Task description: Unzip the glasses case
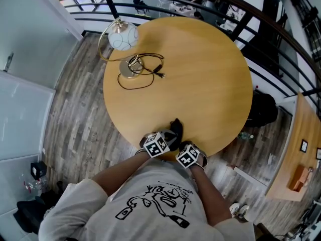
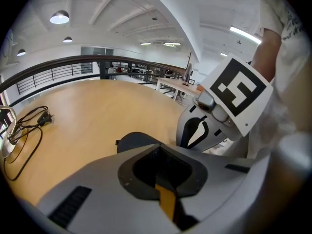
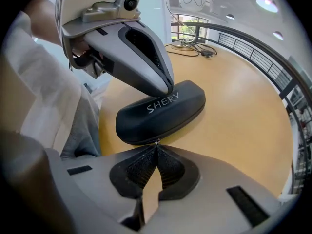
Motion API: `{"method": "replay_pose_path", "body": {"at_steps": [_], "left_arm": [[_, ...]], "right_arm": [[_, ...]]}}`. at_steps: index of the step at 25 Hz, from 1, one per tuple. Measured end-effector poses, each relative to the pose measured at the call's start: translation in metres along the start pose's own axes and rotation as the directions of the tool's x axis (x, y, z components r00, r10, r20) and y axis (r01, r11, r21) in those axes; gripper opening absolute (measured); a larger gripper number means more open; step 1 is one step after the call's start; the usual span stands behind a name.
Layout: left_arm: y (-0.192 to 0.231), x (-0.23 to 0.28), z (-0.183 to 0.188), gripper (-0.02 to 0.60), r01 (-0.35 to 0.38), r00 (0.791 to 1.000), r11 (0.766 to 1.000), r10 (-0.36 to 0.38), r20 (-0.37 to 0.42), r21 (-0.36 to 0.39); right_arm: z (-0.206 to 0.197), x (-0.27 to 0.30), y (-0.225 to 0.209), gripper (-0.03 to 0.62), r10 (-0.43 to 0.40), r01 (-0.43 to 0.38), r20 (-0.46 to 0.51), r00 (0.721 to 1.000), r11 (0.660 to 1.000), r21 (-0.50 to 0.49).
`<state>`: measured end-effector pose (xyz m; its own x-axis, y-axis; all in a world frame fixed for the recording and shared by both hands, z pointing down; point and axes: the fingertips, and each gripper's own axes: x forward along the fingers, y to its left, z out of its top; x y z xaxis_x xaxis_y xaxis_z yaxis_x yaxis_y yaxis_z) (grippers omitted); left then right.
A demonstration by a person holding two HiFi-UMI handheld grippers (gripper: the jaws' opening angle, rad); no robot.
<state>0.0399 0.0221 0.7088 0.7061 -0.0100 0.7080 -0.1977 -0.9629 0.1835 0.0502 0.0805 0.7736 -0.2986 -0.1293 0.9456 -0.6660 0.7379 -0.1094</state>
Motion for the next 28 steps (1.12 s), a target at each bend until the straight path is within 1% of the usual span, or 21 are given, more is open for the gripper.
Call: {"method": "replay_pose_path", "body": {"at_steps": [4, 6, 9, 12, 15, 18, 28], "left_arm": [[-0.007, 0.001, -0.001, 0.006, 0.006, 1.0, 1.0, -0.006, -0.008, 0.005], [-0.009, 0.002, -0.002, 0.006, 0.007, 1.0, 1.0, -0.007, -0.013, 0.006], [-0.01, 0.004, -0.004, 0.006, 0.011, 1.0, 1.0, -0.011, -0.013, 0.013], [-0.009, 0.006, -0.004, 0.006, 0.018, 1.0, 1.0, -0.018, -0.003, -0.008], [-0.009, 0.006, -0.004, 0.006, 0.015, 1.0, 1.0, -0.015, -0.005, 0.005], [-0.009, 0.006, -0.005, 0.006, 0.017, 1.0, 1.0, -0.017, 0.002, -0.004], [-0.009, 0.006, -0.004, 0.006, 0.014, 1.0, 1.0, -0.014, 0.011, -0.009]], "right_arm": [[0.006, 0.001, 0.015, 0.022, 0.063, -0.064, 0.02, 0.998, 0.996, 0.054], [0.007, 0.002, 0.019, 0.023, 0.073, -0.074, 0.026, 0.997, 0.995, 0.059], [0.005, 0.002, 0.014, 0.021, 0.05, -0.052, 0.03, 0.998, 0.997, 0.049], [0.004, 0.0, 0.003, 0.022, 0.014, -0.015, 0.031, 0.999, 1.0, 0.017], [0.006, -0.001, -0.006, 0.023, -0.011, 0.011, 0.032, 0.999, 1.0, -0.007], [0.007, 0.0, -0.013, 0.023, -0.031, 0.032, 0.029, 0.999, 0.999, -0.036], [0.019, -0.001, -0.045, 0.023, -0.083, 0.085, 0.027, 0.996, 0.994, -0.064]]}}
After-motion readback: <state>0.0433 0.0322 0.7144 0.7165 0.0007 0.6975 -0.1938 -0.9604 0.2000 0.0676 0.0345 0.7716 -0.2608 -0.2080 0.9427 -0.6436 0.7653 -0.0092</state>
